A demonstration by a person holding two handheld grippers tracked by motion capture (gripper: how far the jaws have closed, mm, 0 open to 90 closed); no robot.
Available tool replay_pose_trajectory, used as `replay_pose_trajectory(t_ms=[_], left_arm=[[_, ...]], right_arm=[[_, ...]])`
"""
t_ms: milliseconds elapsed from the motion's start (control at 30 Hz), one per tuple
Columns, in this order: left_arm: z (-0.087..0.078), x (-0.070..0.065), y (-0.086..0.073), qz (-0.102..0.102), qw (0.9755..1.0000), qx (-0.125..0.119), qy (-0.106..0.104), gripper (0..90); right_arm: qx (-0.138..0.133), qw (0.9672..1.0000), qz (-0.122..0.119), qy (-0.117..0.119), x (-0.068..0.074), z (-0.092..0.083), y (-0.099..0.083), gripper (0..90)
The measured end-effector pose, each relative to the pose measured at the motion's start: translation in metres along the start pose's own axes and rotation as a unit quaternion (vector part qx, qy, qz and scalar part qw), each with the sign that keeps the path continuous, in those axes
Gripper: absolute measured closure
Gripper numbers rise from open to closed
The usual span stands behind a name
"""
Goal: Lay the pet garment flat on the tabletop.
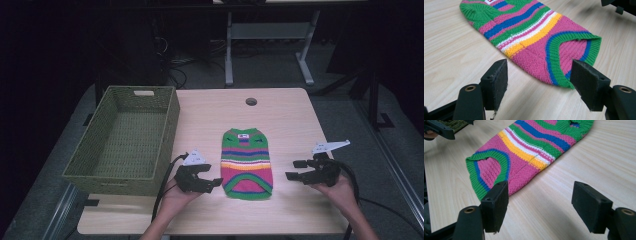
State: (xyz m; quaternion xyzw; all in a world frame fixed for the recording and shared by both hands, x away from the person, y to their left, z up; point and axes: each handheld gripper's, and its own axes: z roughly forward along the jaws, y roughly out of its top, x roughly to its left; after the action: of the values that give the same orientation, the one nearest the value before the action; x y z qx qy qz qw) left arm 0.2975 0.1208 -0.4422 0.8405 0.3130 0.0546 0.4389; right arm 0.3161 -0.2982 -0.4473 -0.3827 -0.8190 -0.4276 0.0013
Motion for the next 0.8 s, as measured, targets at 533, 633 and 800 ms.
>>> replay_pose_trajectory(t_ms=[533,633,800], left_arm=[[-0.014,-0.008,-0.021,0.001,1.0,0.002,0.004,29.7],[-0.018,-0.01,-0.025,-0.003,1.0,-0.002,0.003,29.7],[-0.023,-0.016,-0.031,0.005,0.9999,0.003,0.008,28.8]], right_arm=[[-0.02,0.9998,0.005,-0.005,0.01,-0.006,-0.025,28.9],[-0.02,0.9997,0.008,-0.007,0.012,-0.006,-0.032,28.9],[-0.015,0.9998,0.01,-0.013,0.015,-0.007,-0.046,29.0]])
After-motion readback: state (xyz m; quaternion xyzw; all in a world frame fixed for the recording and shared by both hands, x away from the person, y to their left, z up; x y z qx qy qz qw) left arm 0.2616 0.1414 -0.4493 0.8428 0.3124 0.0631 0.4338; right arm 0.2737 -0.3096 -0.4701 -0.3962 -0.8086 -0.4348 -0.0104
